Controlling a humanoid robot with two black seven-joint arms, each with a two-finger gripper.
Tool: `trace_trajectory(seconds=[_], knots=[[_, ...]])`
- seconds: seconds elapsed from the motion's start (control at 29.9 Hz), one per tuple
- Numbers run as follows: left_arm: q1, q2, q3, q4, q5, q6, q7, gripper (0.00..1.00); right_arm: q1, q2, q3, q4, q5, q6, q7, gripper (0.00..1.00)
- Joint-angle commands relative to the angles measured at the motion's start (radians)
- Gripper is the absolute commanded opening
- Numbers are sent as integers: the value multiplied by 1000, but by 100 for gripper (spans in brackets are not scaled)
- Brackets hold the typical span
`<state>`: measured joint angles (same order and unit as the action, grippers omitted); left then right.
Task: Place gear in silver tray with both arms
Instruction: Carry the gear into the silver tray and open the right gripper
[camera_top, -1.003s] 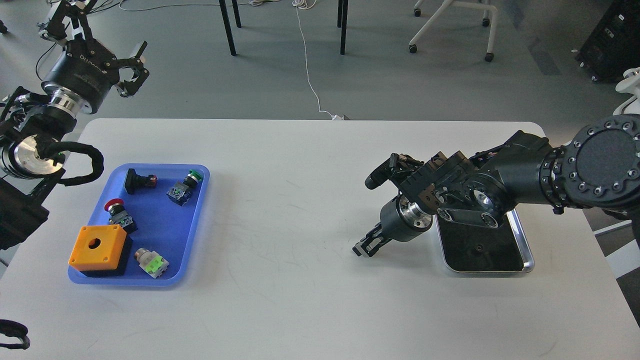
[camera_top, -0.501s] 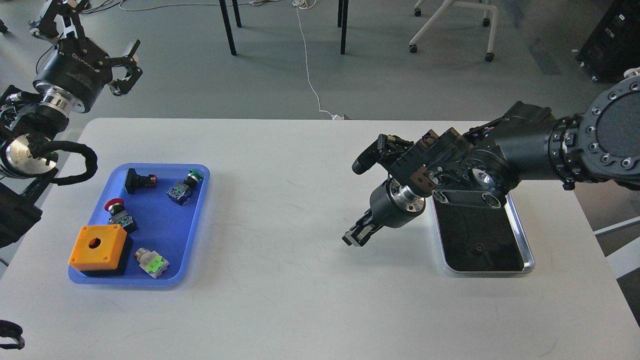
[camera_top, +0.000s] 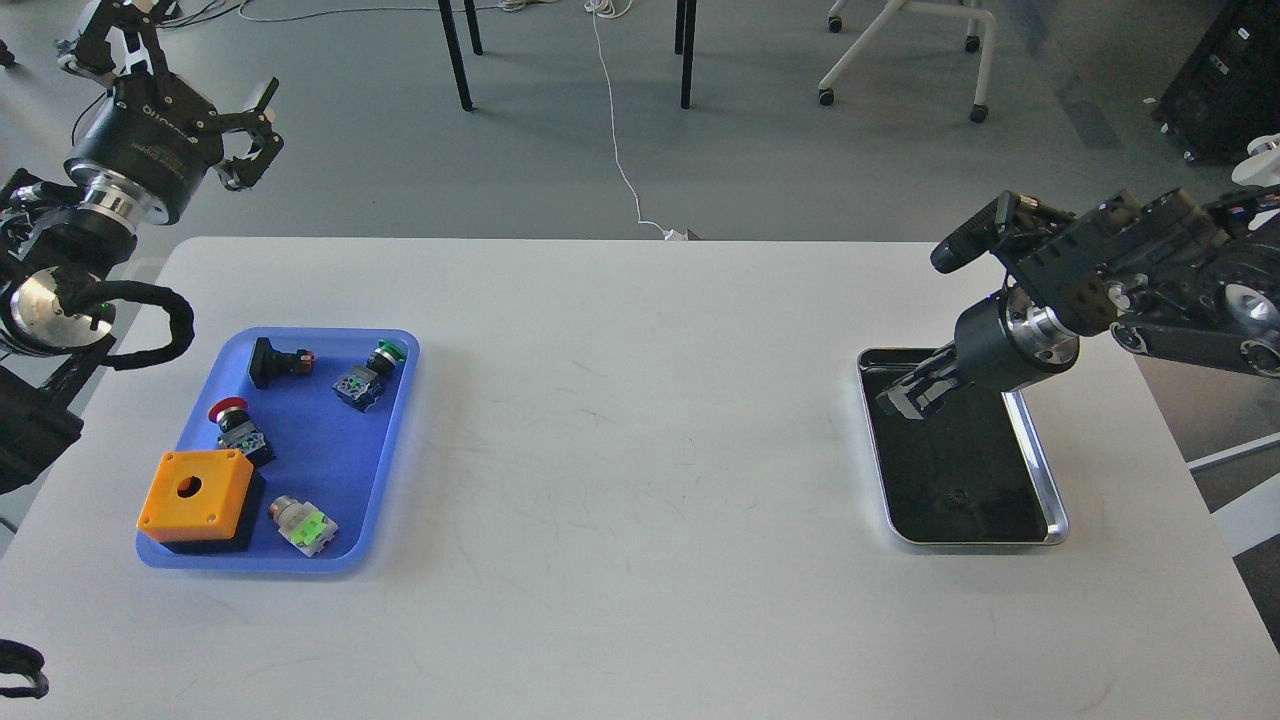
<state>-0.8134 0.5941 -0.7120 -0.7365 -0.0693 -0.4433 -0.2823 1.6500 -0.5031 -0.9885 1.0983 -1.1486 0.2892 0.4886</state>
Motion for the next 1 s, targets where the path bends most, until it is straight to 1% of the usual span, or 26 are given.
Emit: trace_trajectory(seconds=[0.0,0.17,0.27,0.37,0.47,0.57,0.84,0.9,0.94,0.97], knots=[[0,0,2,0,0,2,0,98,-71,-31,5,-49,-19,-15,0,21],[0,1,5,0,0,3,0,98,-162,-15,13,-161,-19,-48,0,21],[0,3,5,0,0,2,3,98,-196,-2,14,-202,-19,-61,0,22],[0,6,6,0,0,5,5,98,-219,6,24,-213,-19,-70,0,22],[0,4,12,0,0,3,2,98,-246,11,53,-235,-17,-71,0,28],[0,1,16,0,0,5,2,98,-265,11,82,-245,-17,-70,0,29],[2,1,14,0,0,9,5,98,-277,12,93,-244,-13,-70,0,30],[-3,1,8,0,0,11,8,98,-272,12,116,-242,-10,-71,0,39],[-6,1,8,-1,0,12,8,98,-271,11,140,-241,-8,-71,0,47],[-9,1,8,0,0,12,9,98,-271,9,171,-239,-5,-71,0,58]])
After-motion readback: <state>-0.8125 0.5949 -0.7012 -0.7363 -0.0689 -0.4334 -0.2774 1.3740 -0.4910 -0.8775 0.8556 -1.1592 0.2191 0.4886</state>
